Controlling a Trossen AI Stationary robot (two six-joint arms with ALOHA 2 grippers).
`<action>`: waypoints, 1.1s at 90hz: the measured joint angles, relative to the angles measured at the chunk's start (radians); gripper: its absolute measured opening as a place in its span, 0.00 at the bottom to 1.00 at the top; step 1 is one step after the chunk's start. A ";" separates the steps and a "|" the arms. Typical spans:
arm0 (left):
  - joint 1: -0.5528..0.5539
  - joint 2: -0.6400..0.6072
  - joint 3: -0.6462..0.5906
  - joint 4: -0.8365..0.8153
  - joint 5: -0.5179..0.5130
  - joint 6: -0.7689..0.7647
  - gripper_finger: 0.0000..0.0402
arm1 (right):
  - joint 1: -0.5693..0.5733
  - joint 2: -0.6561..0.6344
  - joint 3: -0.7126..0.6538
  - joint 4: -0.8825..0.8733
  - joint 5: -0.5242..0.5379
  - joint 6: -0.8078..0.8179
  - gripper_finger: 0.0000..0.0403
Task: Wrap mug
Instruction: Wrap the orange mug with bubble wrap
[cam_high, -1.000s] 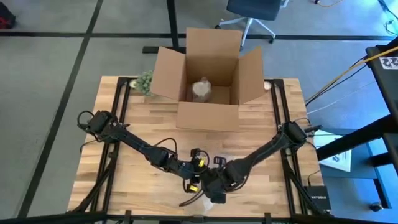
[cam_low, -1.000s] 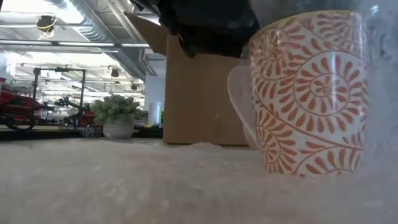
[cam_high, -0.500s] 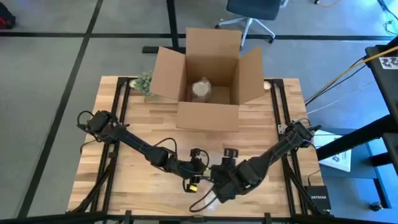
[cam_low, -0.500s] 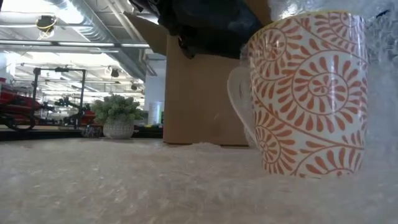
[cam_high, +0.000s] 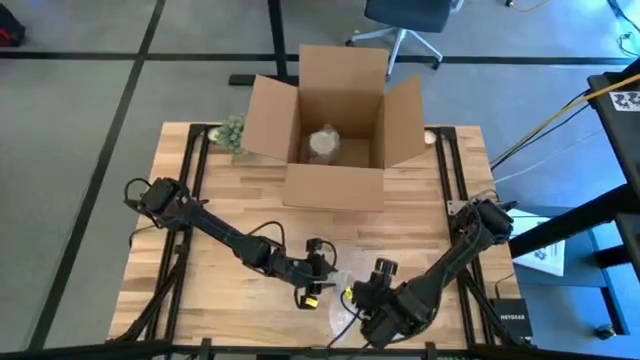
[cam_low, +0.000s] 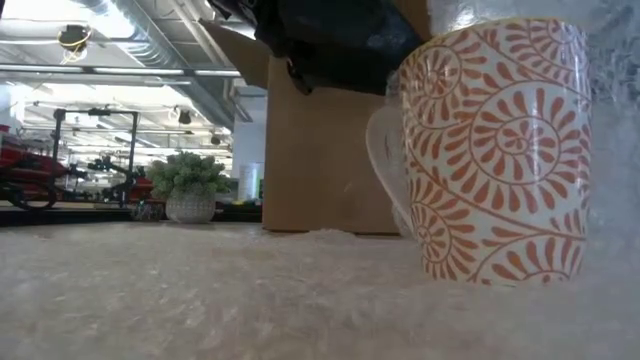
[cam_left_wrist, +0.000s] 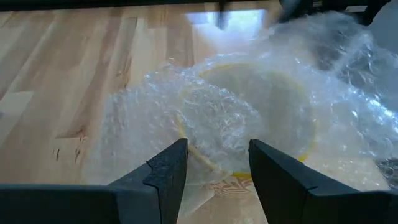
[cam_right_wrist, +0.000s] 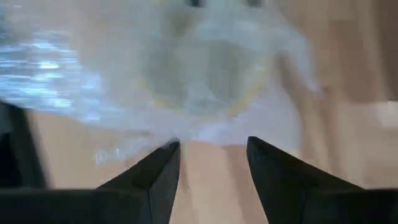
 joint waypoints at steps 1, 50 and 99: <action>0.000 0.000 0.000 0.000 0.000 0.000 0.38 | -0.001 0.000 0.000 0.006 0.003 -0.006 0.43; 0.000 -0.001 -0.002 -0.001 0.001 0.000 0.38 | -0.159 0.098 0.001 0.163 -0.123 -0.222 0.43; 0.000 -0.001 -0.001 -0.003 0.002 0.004 0.38 | -0.191 0.065 -0.006 0.162 -0.208 -0.276 0.43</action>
